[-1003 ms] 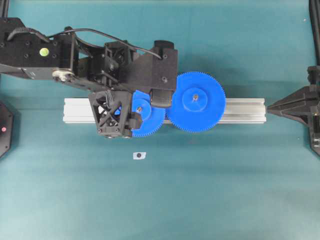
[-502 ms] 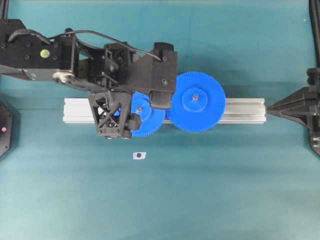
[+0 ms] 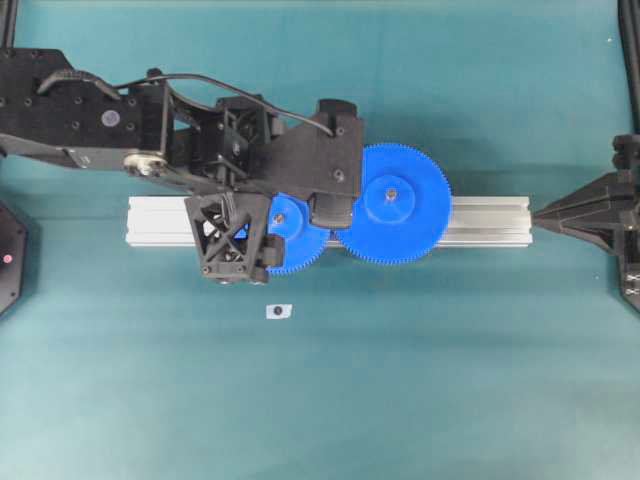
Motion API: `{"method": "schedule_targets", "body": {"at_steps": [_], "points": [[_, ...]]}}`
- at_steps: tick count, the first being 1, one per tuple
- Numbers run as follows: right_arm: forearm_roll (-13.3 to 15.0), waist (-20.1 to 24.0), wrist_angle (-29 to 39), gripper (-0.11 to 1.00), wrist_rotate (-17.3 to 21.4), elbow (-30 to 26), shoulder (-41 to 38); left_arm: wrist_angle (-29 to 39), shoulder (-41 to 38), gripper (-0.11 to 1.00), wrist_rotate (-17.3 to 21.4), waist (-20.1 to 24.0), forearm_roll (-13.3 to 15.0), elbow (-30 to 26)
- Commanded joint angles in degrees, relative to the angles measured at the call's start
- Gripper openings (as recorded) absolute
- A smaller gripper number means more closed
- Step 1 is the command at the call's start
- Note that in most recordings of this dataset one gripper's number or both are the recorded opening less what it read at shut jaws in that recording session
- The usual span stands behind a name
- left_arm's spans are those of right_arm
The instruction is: Insert the small gear onto the shaft.
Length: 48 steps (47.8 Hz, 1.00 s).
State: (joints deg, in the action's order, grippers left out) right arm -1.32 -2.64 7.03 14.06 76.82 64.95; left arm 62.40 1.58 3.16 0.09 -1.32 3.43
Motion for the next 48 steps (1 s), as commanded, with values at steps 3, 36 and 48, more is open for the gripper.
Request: {"method": "schedule_targets", "body": {"at_steps": [3,36,48], "points": [[0.2,-0.1,-0.5,0.07,0.4,-0.5,-0.4,-0.2,0.6,0.87,0.0,-0.2,0.1,-0.6],[0.4,-0.1,-1.7,0.07,0.5,0.5,0.4,-0.2,-0.7,0.87,0.0,-0.2,0.0,-0.6],[0.4,-0.1,-1.7,0.07,0.7,0.9,1.1,-0.1,-1.3,0.87,-0.1,-0.3,0.0,-0.6]]}}
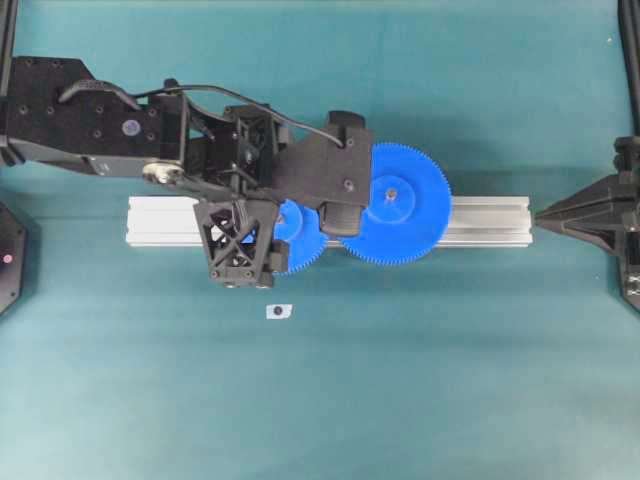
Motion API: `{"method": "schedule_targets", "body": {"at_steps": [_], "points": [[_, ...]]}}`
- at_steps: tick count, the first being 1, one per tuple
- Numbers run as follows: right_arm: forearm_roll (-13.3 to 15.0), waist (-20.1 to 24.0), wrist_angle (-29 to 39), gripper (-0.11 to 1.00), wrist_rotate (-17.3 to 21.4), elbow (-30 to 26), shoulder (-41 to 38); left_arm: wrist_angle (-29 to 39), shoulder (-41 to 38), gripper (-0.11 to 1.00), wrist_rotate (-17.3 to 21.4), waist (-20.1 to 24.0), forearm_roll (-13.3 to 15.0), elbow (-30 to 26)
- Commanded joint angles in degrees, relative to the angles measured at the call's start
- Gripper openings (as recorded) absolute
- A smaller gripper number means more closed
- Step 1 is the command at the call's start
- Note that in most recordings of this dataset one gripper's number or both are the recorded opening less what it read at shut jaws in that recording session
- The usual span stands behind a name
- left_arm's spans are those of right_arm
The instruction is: Insert the small gear onto the shaft.
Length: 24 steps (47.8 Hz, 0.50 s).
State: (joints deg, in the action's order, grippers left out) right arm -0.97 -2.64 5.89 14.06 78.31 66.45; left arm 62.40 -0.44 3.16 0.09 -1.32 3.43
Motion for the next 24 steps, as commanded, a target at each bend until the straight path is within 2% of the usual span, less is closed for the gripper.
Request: {"method": "schedule_targets", "body": {"at_steps": [1,10,24], "points": [[0.1,-0.1,-0.5,0.07,0.7,-0.6,-0.3,-0.2,0.6,0.87,0.0,-0.3,0.1,-0.5],[0.1,-0.1,-0.9,0.07,0.7,-0.6,-0.4,-0.1,-0.2,0.87,-0.4,-0.7,0.0,-0.6],[0.0,-0.2,-0.9,0.07,0.7,0.0,-0.3,-0.2,-0.4,0.87,-3.5,-1.4,0.0,-0.5]]}}
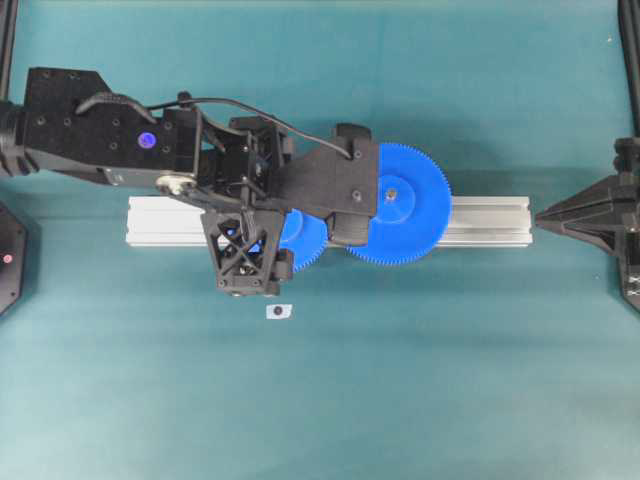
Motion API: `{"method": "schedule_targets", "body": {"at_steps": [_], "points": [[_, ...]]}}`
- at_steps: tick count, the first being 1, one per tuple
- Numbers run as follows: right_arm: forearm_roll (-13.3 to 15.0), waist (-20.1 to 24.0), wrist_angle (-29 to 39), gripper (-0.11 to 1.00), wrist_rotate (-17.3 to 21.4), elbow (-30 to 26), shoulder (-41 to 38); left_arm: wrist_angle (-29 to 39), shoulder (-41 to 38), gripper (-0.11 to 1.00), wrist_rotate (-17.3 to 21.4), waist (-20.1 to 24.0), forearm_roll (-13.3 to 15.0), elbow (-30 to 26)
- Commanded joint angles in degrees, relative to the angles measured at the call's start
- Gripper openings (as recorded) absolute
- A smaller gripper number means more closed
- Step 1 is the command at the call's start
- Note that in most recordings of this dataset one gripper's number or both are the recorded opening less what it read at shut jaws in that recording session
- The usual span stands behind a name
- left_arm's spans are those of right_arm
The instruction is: Insert the small gear onto the shaft.
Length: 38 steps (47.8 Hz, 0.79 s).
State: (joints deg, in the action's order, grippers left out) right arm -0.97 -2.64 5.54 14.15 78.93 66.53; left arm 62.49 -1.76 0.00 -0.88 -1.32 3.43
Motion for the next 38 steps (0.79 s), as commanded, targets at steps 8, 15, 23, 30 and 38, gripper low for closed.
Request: {"method": "schedule_targets", "body": {"at_steps": [8,15,23,30,38], "points": [[0.1,-0.1,-0.5,0.07,0.6,-0.4,-0.4,-0.3,0.9,0.87,-1.1,-1.0,0.1,-0.3],[0.1,-0.1,-0.5,0.07,0.7,-0.3,-0.4,-0.3,1.1,0.87,-1.7,-1.4,0.0,0.2],[0.0,-0.1,-0.8,0.07,0.8,-0.4,-0.4,-0.3,0.9,0.86,-2.4,-1.4,0.0,0.5],[0.0,-0.1,-0.9,0.07,0.7,-0.3,-0.4,-0.7,0.4,0.87,-2.2,-1.5,0.1,1.1],[0.0,-0.1,-0.9,0.07,0.7,-0.2,-0.4,-0.8,0.2,0.87,-2.2,-1.5,0.0,0.8]]}}
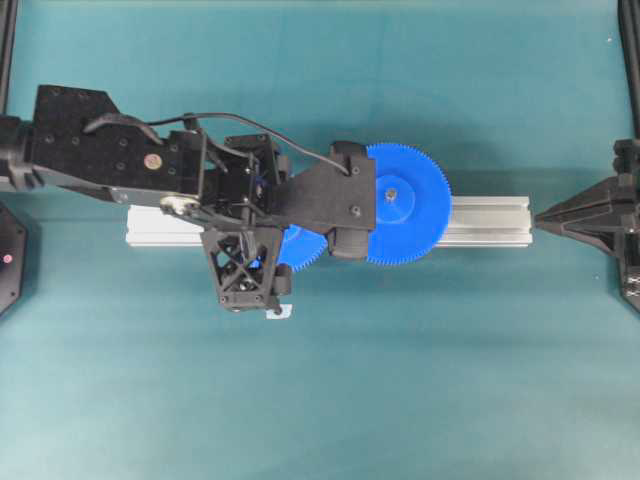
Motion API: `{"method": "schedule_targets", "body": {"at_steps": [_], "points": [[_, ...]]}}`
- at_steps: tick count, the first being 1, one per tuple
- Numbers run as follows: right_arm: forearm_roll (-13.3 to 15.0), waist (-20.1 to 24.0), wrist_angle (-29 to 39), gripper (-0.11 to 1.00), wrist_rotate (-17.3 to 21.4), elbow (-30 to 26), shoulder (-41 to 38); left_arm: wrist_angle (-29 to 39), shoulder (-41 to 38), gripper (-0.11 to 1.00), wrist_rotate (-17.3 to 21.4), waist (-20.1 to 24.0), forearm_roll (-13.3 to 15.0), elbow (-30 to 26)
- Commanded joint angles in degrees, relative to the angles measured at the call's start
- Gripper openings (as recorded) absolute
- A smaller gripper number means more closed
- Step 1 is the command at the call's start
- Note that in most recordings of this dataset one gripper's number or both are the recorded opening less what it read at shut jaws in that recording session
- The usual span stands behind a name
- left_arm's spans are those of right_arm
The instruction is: Insert the small gear onto the shaft.
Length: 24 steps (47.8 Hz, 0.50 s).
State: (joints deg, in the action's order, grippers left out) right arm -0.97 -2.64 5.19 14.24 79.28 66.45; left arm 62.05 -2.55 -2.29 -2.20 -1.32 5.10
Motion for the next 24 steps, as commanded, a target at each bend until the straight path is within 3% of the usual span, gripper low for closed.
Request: {"method": "schedule_targets", "body": {"at_steps": [1,24], "points": [[0.0,-0.1,-0.4,0.07,0.6,-0.5,-0.3,-0.3,1.0,0.87,0.1,-0.1,0.0,-0.9],[0.0,-0.1,-0.1,0.07,0.6,-0.6,-0.3,0.4,1.7,0.87,0.2,-0.2,0.0,-3.0]]}}
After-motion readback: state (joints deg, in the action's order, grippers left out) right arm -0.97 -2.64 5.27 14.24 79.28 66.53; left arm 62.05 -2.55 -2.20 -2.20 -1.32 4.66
